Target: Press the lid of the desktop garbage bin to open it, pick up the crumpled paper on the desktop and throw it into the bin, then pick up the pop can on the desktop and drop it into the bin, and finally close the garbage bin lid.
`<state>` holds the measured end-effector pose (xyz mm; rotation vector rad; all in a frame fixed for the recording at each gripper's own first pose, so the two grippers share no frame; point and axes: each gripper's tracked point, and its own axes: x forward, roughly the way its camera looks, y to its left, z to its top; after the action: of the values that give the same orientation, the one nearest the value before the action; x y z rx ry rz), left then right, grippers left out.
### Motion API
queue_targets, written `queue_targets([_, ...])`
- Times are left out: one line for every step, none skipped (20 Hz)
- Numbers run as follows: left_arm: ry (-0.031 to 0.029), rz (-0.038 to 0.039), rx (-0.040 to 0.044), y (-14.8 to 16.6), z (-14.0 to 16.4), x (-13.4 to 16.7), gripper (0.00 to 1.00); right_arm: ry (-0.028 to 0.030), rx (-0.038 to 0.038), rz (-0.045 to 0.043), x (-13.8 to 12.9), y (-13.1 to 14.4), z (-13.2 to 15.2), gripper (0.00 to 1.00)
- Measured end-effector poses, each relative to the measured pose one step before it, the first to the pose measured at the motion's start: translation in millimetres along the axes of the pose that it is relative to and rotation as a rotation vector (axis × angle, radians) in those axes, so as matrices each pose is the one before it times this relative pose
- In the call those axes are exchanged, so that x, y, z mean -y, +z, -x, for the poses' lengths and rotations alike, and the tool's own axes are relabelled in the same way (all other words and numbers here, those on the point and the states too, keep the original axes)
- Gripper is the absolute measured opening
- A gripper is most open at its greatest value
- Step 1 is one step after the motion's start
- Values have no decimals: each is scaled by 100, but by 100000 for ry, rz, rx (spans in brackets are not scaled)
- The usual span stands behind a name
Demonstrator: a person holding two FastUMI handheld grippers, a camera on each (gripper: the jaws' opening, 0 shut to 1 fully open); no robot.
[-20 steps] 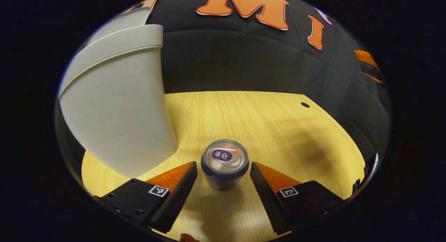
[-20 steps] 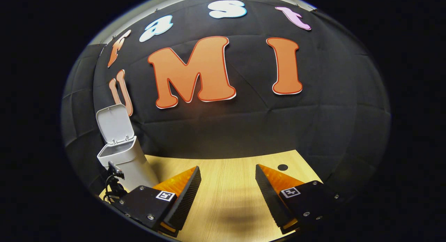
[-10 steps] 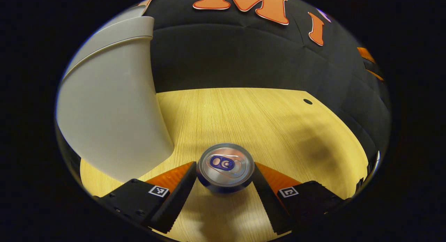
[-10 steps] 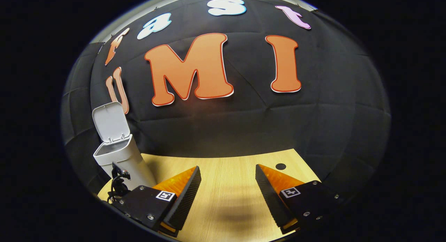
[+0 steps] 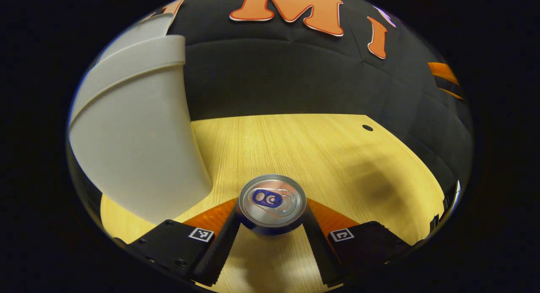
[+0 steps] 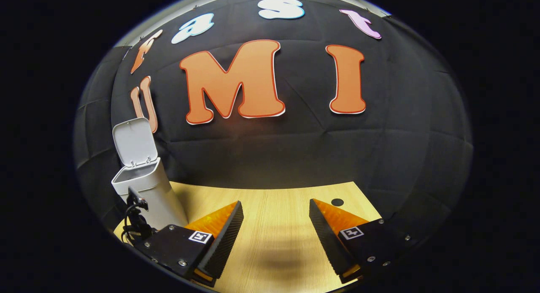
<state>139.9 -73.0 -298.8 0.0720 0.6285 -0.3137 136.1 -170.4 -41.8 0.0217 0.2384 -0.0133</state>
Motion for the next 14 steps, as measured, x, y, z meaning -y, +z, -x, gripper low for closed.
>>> queue_targets([-731,-1093,949,891,776,288,84,848,327,-359,-57,113,35,94])
queue_targets([-866,-565,864,692,916,200,84,834,88,-413,-112,45,36,94])
queue_targets([-422,-307,943,895,1116,-10,84,912,31,-317,-53,-12,-8,94])
queue_targets([-294,-215,1621,1025,1382,-279,81,654,-30,-178,-78,3,6,94])
queue_targets([-27,-156,2475,1454,1464,-233,84,719,194,199,-71,7,12,94])
queue_targets([367,-126,2619,989,1896,-73,84,478,107,485,-89,3,-16,94])
queue_targets([301,-124,2431,1436,1483,-203,84,738,24,508,-156,48,60,94])
queue_targets([391,47,2361,1705,1273,-337,84,1028,61,196,-221,43,170,94])
queue_targets([645,216,2973,1829,1338,-309,84,1113,74,-56,-254,115,165,94])
queue_targets([888,338,2644,1776,1213,-508,83,1029,269,-204,-391,181,172,94])
queue_targets([917,903,2431,1709,1267,-653,83,936,237,-272,-625,157,-30,94])
queue_targets([627,1762,2453,1511,1091,-616,83,497,138,-272,-1544,291,-335,94])
queue_targets([561,2295,2146,1487,991,-726,83,607,283,-542,-525,99,-110,94])
queue_targets([1011,1911,2720,1677,767,-836,83,428,267,-587,-377,111,8,94])
